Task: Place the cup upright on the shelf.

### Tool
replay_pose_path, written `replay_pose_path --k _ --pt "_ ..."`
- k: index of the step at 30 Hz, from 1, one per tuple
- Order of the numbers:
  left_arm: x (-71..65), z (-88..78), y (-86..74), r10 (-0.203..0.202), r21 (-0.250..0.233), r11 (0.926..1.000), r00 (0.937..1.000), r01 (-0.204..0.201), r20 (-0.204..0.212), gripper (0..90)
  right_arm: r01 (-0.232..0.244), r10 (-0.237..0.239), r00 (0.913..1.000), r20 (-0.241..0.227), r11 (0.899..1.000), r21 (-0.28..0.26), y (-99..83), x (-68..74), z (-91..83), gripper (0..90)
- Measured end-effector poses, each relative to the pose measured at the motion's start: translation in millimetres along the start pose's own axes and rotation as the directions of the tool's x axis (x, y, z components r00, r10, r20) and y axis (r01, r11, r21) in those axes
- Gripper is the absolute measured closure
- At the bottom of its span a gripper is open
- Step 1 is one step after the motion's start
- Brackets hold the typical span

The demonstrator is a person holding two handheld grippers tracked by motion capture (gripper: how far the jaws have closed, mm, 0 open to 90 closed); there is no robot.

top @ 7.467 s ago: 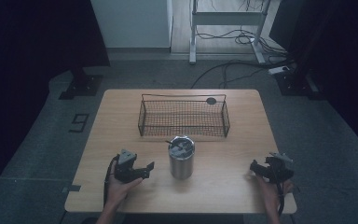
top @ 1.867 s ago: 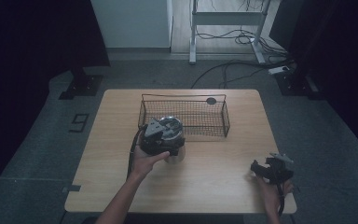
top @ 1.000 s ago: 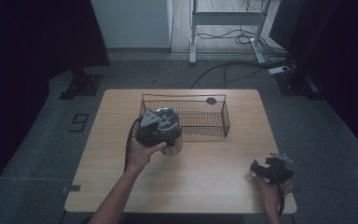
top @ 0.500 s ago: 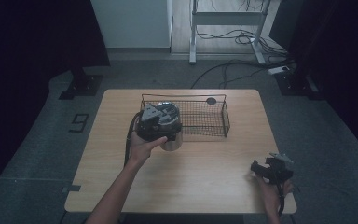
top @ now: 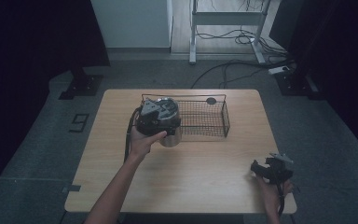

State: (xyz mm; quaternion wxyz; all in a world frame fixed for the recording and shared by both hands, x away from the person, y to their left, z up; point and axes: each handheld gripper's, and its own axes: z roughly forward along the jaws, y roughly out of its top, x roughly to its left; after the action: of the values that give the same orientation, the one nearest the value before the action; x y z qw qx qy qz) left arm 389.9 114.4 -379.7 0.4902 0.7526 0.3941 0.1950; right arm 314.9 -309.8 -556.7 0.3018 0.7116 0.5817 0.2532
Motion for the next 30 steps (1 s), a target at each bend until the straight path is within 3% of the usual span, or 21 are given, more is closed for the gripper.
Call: replay_pose_path --k 30 --pt "11.1 16.4 18.4 -0.007 -0.005 1.0 0.9994 0.007 -0.034 3.6 0.0 0.0 1.0 -0.001 1.0 0.0 0.0 0.2 -0.2 4.6"
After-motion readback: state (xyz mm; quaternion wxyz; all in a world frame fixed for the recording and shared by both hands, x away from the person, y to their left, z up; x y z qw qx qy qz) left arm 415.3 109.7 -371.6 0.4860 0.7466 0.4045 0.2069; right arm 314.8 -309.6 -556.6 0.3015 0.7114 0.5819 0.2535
